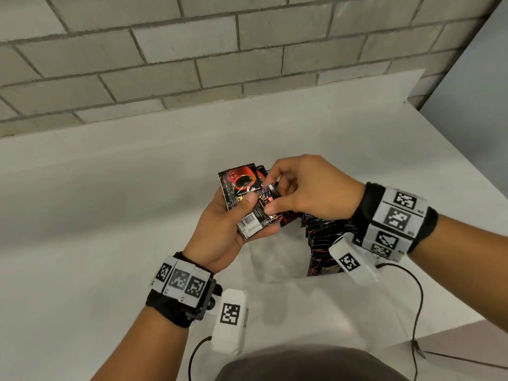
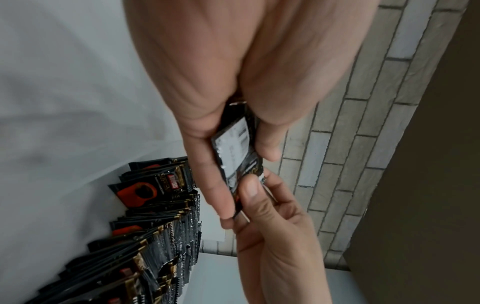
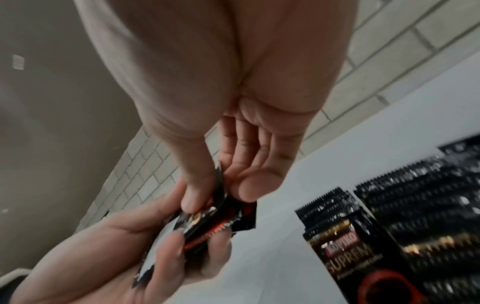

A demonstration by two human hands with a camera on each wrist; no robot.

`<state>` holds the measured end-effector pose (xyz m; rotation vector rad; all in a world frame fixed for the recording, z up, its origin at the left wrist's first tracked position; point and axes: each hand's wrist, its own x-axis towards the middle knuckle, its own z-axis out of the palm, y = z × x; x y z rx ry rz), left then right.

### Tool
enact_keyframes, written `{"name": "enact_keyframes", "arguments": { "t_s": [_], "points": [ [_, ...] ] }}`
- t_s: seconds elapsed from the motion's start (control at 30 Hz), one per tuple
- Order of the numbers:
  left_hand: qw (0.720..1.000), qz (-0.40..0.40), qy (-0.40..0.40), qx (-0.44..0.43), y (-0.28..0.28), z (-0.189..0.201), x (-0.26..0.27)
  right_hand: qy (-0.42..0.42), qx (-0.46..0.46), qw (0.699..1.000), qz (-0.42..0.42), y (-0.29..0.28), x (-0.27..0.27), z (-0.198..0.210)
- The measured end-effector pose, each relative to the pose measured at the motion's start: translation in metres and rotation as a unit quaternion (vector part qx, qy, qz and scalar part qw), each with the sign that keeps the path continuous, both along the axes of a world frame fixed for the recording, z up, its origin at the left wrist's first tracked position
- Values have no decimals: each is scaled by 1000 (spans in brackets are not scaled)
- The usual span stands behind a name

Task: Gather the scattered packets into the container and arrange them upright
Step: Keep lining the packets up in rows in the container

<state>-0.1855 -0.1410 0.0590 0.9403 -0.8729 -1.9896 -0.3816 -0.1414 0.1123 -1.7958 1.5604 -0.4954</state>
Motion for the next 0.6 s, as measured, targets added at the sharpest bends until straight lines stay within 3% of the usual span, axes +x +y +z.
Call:
{"name": "enact_keyframes", "arguments": {
  "t_s": [0.1, 0.33, 0.5, 0.6],
  "points": [
    [999, -2, 17, 32, 0, 1, 2, -44, 15, 998, -30, -2, -6, -10],
    [996, 23, 33, 77, -2, -4, 14, -46, -58, 995, -70, -7, -23, 5],
    [998, 12, -21, 61, -3, -8, 15, -180, -105, 976, -68, -3, -24, 22],
    [998, -14, -31, 47, 0, -5, 15, -262, -59, 962, -40, -1, -23, 21]
  ]
}}
